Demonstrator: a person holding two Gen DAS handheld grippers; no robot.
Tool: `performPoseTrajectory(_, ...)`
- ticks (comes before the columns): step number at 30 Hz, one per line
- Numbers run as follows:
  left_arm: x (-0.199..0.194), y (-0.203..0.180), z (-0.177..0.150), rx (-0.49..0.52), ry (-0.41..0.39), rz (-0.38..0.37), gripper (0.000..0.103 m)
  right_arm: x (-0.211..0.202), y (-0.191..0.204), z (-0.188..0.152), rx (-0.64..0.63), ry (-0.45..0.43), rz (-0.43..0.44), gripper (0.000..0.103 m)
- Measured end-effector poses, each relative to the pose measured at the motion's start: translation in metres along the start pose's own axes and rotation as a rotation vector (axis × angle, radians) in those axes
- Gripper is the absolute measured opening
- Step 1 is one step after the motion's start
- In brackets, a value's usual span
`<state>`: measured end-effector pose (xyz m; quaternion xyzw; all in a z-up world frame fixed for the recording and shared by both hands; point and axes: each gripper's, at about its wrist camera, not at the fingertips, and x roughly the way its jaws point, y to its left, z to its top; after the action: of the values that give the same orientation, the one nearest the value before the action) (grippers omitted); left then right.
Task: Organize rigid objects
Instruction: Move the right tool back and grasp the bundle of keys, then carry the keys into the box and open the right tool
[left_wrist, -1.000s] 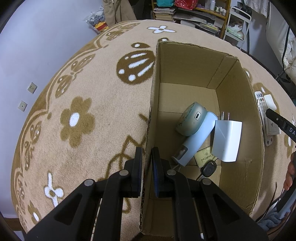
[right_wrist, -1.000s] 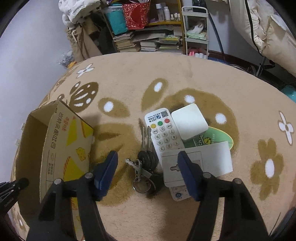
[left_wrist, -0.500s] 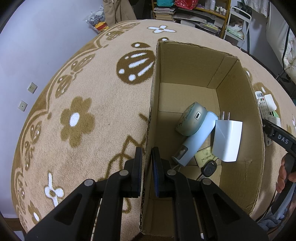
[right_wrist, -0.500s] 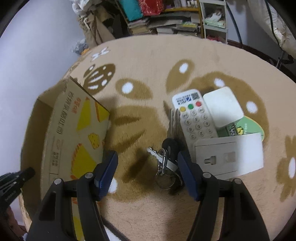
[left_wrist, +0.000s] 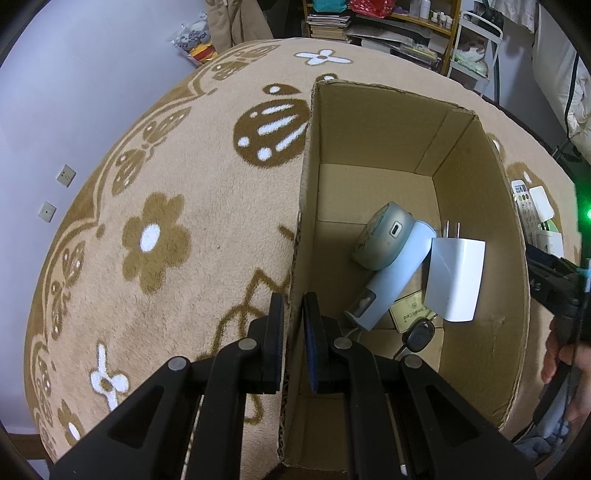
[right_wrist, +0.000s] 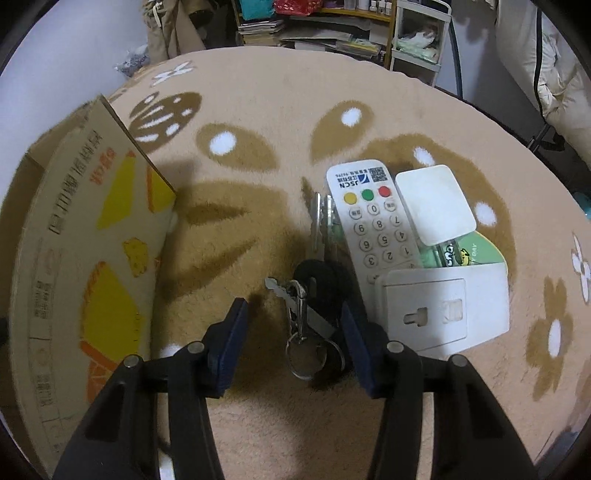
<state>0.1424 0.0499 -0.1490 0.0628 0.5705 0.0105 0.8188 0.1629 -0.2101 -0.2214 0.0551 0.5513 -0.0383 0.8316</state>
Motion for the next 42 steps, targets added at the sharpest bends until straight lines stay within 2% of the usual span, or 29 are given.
performPoseTrajectory(2,0.0,0.0,0.0,-0.003,0.001,-0.005,0.011,0.009,0.001,-0.002,-0.005,0.007,-0.057,0.054)
performPoseTrajectory(5,-0.001,0.0,0.0,0.002,0.0,0.002,0.011,0.011,0.002,-0.006,-0.033,-0.016,-0.054,0.053)
performPoseTrajectory(7,-0.001,0.0,0.0,0.003,-0.001,0.005,0.011,0.007,-0.006,-0.006,0.008,-0.023,-0.032,0.027)
performPoseTrajectory(9,-0.001,0.0,0.0,0.004,-0.001,0.007,0.011,0.0,-0.016,-0.006,0.076,-0.049,-0.011,0.021)
performPoseTrajectory(12,0.0,-0.001,0.0,0.006,0.0,0.009,0.011,-0.007,-0.017,-0.003,0.062,-0.07,0.011,0.016)
performPoseTrajectory(14,0.0,-0.001,0.0,0.006,-0.001,0.009,0.011,-0.011,-0.016,-0.003,0.061,-0.075,0.031,0.016)
performPoseTrajectory(16,0.0,-0.001,0.0,0.008,0.002,0.009,0.011,-0.016,-0.012,0.0,0.055,-0.073,0.091,0.015)
performPoseTrajectory(21,0.0,0.0,0.0,0.012,0.005,0.009,0.01,-0.052,0.0,0.008,0.018,-0.158,0.15,0.015)
performPoseTrajectory(25,0.001,-0.002,-0.001,0.019,0.005,0.019,0.01,-0.073,0.01,0.011,0.003,-0.193,0.212,0.015)
performPoseTrajectory(31,0.001,-0.001,-0.001,0.009,0.007,0.01,0.009,-0.091,0.019,0.013,0.006,-0.256,0.234,0.015)
performPoseTrajectory(42,0.001,-0.001,-0.002,0.014,0.004,0.004,0.008,-0.163,0.045,0.015,-0.054,-0.431,0.335,0.015)
